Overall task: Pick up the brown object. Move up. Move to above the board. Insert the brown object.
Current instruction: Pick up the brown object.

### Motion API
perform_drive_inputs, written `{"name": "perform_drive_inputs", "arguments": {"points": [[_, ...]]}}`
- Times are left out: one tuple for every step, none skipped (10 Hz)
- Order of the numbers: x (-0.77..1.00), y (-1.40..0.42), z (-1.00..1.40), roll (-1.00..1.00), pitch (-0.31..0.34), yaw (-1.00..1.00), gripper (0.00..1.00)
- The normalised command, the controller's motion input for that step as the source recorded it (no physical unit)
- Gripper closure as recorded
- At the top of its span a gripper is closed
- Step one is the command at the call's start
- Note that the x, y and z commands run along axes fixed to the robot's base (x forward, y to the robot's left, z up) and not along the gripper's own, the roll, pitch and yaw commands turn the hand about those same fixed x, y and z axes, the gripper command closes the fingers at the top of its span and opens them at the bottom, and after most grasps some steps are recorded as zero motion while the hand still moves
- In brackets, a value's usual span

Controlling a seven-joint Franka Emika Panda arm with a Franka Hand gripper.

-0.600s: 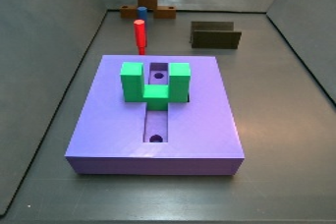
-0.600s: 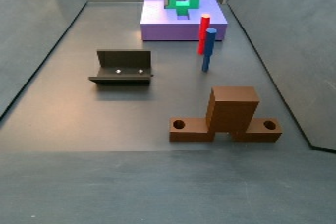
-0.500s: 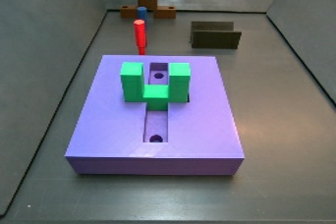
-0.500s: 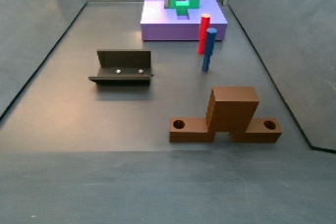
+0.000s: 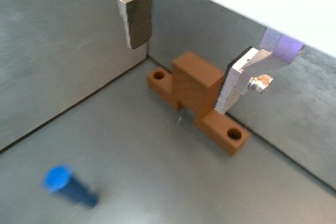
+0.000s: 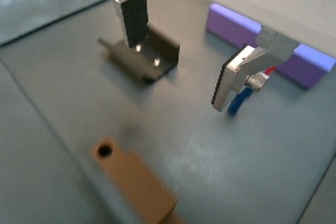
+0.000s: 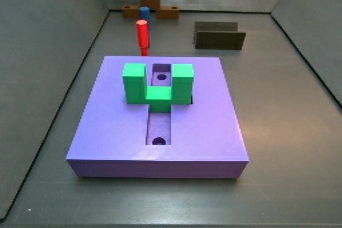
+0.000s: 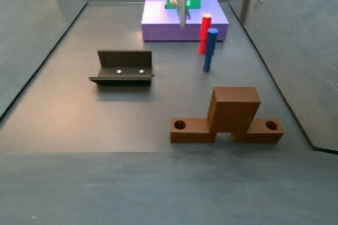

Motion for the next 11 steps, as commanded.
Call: {"name": "perform_drive_inputs", "arguments": {"points": [[-0.15,0.7,-0.53,0.0,0.037,-0.15,0.0],[-0.06,0.56,-0.72,0.04,0.03,-0.04,0.0],[-0.1,0.51,-0.67,0.08,0.016,0.0,0.0],[-0.03,0.39,-0.44,0.03,0.04,0.0,0.0],[0.0,0.24,-0.13,0.0,0.016,0.0,0.0],[-0.22,0.37,-0.11,0.0,0.0,0.0,0.0],[-0.39,0.37,-0.02,-0.03,-0.01,0.0,0.0],[-0.15,0.28,-0.11,-0.06,-0.05,0.0,0.0],[0.0,0.02,-0.1,-0.07,-0.073,0.0,0.0],[0.13,0.0,0.0,-0.08,-0.061,0.0,0.0],[0.15,-0.02,0.0,-0.05,-0.059,0.0,0.0]]}}
